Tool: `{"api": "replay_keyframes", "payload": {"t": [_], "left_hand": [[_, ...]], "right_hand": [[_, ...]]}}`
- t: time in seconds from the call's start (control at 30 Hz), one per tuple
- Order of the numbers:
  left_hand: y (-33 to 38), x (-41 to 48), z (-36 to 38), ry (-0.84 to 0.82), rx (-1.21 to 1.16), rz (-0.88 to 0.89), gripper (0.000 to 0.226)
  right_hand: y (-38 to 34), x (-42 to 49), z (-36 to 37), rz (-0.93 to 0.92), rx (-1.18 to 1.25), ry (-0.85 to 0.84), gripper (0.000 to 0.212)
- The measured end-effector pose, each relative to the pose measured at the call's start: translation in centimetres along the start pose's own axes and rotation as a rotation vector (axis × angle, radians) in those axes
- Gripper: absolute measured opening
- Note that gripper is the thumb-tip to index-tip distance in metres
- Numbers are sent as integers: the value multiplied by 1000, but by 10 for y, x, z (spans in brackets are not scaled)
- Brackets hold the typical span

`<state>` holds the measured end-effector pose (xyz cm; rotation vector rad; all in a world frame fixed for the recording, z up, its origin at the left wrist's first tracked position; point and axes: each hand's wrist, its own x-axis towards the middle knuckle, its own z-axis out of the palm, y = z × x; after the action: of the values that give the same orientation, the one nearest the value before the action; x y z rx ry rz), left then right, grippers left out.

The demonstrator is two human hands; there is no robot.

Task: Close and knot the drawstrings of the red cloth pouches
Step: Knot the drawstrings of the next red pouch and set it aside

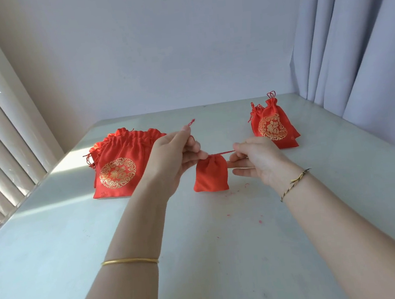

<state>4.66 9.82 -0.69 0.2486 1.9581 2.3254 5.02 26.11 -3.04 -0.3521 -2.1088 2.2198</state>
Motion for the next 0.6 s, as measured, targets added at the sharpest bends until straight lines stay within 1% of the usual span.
{"api": "replay_keyframes", "payload": {"t": [0.07, 0.13, 0.23, 0.3, 0.37, 0.47, 0.5, 0.57, 0.6], "left_hand": [[0, 0, 0, -3, 111, -32, 31], [2, -1, -2, -28, 240, -41, 21], [6, -4, 1, -108, 445, -16, 9], [8, -6, 7, -139, 539, 22, 8], [9, -8, 11, -127, 560, 65, 11], [8, -7, 9, -116, 477, 46, 15], [7, -6, 8, -119, 450, 32, 16], [6, -5, 6, -122, 421, 19, 17], [5, -5, 6, -121, 410, 17, 17]], "right_hand": [[-4, -2, 2, -68, -75, 30, 26], [-12, -4, 3, -153, -111, 34, 24], [-25, -9, 5, -255, -120, -24, 27], [-29, -14, 9, -286, -106, -82, 27], [-30, -16, 12, -261, -39, -130, 28], [-30, -15, 11, -88, 107, -197, 45], [-30, -15, 10, -33, 128, -225, 47], [-28, -16, 10, 23, 123, -272, 37], [-27, -16, 11, 14, 98, -279, 30]]}}
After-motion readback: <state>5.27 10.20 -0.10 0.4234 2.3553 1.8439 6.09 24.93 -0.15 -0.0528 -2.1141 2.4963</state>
